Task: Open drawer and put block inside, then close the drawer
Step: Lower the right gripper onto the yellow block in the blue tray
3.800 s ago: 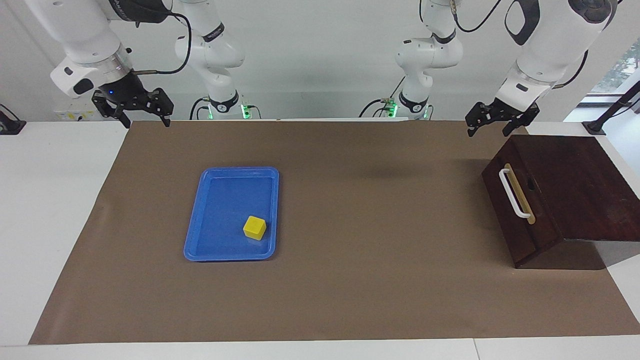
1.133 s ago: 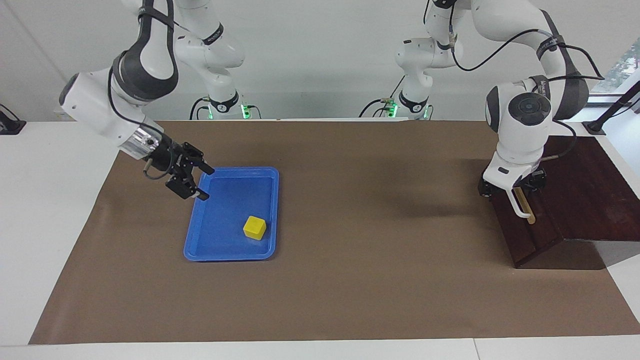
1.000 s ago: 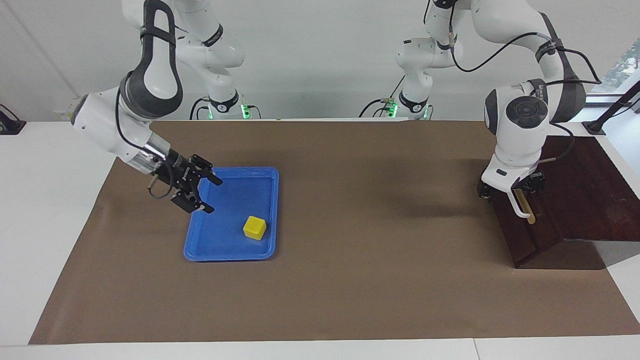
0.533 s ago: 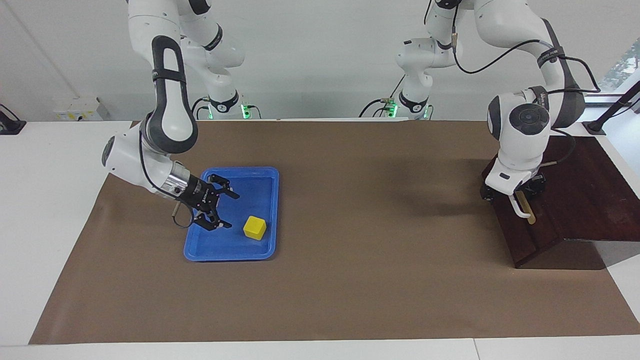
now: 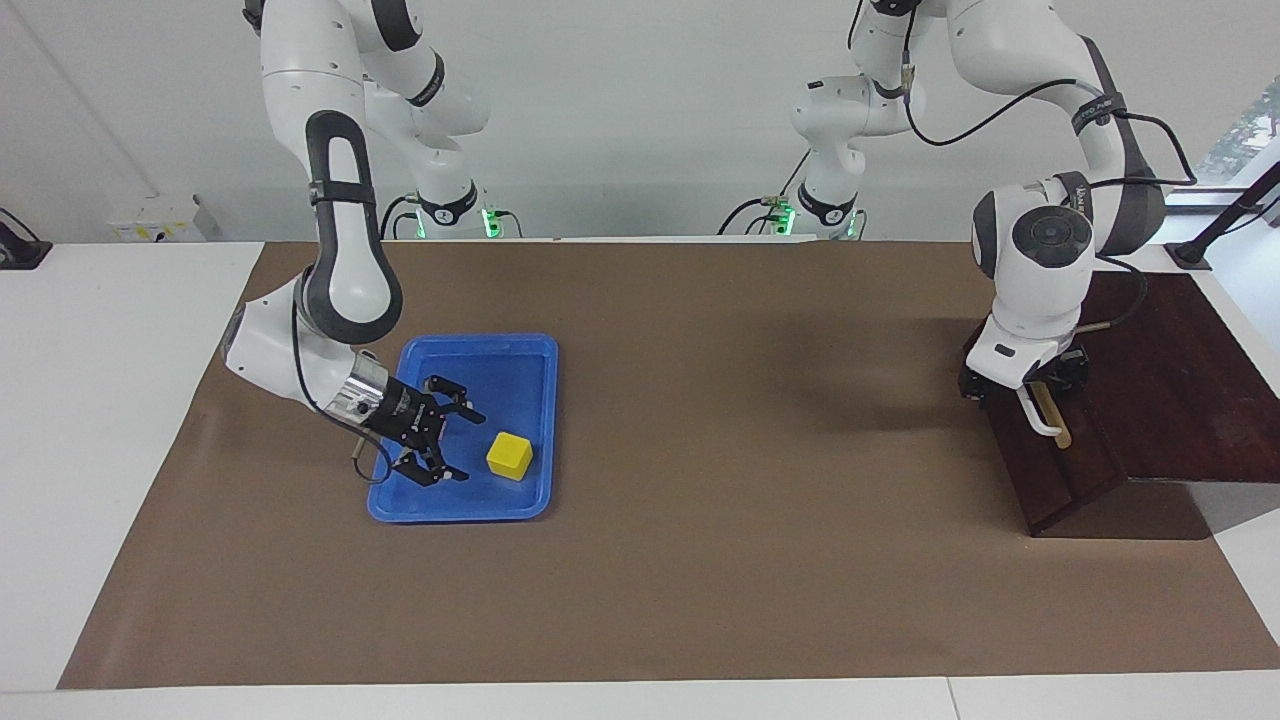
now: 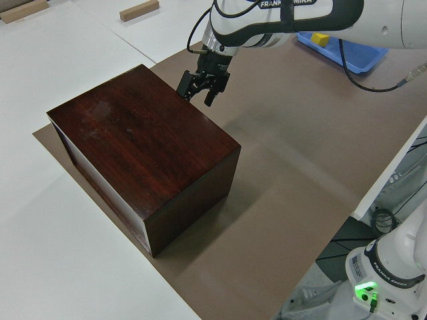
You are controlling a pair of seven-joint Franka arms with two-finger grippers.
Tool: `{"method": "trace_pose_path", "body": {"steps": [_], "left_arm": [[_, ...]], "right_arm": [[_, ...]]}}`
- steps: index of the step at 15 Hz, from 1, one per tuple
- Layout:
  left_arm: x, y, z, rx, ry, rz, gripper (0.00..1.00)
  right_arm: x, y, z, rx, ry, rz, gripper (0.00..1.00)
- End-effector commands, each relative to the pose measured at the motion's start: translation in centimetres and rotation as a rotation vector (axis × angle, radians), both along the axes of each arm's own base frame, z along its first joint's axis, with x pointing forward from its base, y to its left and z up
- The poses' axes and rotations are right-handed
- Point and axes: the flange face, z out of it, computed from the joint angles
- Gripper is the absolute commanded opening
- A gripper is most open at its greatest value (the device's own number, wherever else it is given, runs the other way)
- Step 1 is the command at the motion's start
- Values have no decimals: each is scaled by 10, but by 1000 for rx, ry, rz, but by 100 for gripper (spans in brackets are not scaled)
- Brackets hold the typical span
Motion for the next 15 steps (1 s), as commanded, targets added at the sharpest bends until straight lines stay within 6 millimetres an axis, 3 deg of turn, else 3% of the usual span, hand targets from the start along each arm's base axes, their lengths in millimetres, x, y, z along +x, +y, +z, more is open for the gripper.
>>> {"method": "trace_pose_path", "body": {"steps": [1, 8, 10, 15], "left_arm": [[-8, 1, -18, 2, 11, -2, 100], [-9, -4, -21, -1, 9, -13, 100], [-8, -6, -22, -2, 7, -17, 100], [-9, -28, -22, -4, 6, -52, 100]], "right_arm": [[-3, 13, -8, 15, -11, -16, 100], [-8, 13, -15, -9, -46, -3, 100], [-8, 25, -15, -20, -56, 8, 100], [-7, 30, -16, -36, -70, 1, 100]]}}
